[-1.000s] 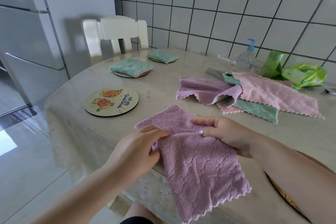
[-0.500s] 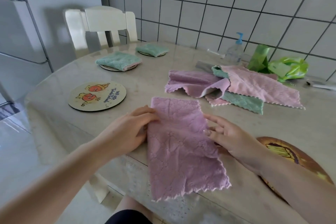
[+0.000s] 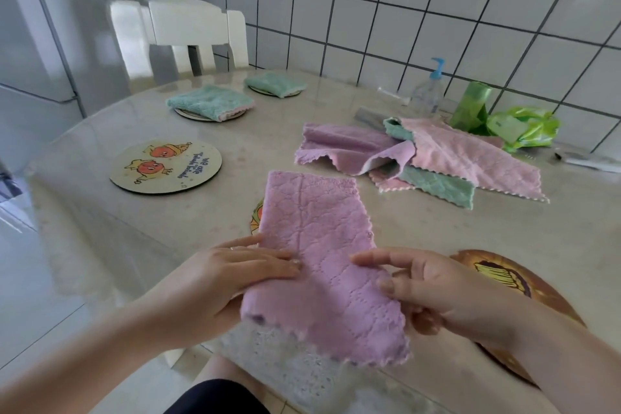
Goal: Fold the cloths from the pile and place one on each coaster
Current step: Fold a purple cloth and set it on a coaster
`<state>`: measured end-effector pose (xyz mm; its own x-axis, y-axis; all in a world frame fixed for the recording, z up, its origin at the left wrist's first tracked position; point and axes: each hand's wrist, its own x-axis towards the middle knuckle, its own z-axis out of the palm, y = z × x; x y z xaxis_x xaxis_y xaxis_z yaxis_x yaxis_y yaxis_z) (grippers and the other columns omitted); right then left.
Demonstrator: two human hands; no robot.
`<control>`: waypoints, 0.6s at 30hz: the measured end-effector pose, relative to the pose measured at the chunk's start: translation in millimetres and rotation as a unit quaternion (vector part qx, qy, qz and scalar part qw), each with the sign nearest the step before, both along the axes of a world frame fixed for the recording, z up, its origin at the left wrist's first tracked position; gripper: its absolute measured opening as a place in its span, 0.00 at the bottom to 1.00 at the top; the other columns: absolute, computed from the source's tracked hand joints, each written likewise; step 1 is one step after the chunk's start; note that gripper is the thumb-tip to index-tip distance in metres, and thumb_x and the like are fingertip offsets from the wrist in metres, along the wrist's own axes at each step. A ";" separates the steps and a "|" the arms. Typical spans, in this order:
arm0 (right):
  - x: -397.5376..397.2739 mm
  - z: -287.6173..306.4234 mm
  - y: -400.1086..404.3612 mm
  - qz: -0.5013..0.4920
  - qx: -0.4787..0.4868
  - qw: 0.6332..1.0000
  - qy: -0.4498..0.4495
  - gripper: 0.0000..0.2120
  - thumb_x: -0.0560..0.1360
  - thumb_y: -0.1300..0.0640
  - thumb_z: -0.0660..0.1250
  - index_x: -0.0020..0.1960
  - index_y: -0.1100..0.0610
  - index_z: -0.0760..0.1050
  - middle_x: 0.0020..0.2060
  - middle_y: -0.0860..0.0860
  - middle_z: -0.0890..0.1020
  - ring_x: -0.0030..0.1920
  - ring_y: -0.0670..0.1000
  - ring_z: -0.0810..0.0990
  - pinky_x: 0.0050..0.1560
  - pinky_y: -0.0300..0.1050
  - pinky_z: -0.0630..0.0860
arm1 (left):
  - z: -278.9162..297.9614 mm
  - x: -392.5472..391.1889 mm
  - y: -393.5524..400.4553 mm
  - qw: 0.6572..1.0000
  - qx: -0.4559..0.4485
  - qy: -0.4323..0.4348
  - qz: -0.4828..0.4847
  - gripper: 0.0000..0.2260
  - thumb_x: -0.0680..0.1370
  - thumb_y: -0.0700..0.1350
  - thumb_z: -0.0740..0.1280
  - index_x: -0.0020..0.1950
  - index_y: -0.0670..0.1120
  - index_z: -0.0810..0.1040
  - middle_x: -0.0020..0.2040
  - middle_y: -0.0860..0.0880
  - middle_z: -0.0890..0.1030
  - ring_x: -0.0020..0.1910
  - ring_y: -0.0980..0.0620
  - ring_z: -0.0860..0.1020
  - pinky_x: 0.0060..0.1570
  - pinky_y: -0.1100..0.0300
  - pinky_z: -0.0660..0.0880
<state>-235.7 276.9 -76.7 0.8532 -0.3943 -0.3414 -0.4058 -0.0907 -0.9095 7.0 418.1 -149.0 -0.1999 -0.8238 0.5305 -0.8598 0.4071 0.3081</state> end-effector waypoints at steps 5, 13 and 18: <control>-5.9 -2.4 0.9 -0.049 -0.049 0.997 -0.029 0.15 0.75 0.67 0.62 0.55 0.51 0.77 0.25 0.48 0.80 0.22 0.41 0.74 0.23 0.32 0.63 | 7.4 -6.3 -2.1 0.983 0.071 0.148 0.086 0.16 0.77 0.61 0.55 0.53 0.58 0.78 0.45 0.58 0.82 0.43 0.59 0.81 0.44 0.59 0.77; 14.0 -20.6 -9.9 -0.157 -0.380 0.908 -0.084 0.09 0.69 0.52 0.72 0.38 0.56 0.77 0.32 0.45 0.69 0.32 0.43 0.68 0.33 0.36 0.63 | 19.0 -8.5 -31.3 0.945 0.065 0.214 0.238 0.18 0.74 0.54 0.66 0.33 0.45 0.66 0.24 0.53 0.65 0.24 0.56 0.62 0.26 0.63 0.58; 45.1 -17.1 -29.1 -0.241 -0.292 0.919 -0.109 0.03 0.74 0.55 0.67 0.42 0.50 0.77 0.37 0.48 0.81 0.33 0.42 0.78 0.38 0.39 0.75 | 28.1 5.2 -55.1 0.940 0.070 0.247 0.223 0.18 0.75 0.54 0.66 0.63 0.63 0.66 0.25 0.52 0.70 0.25 0.58 0.66 0.29 0.58 0.64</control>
<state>-190.7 247.8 -93.8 0.5542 -0.8059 0.2081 -0.3402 -0.4475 -0.8270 12.3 363.1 -120.9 0.4243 -0.8362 0.3474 -0.6736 -0.0351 0.7382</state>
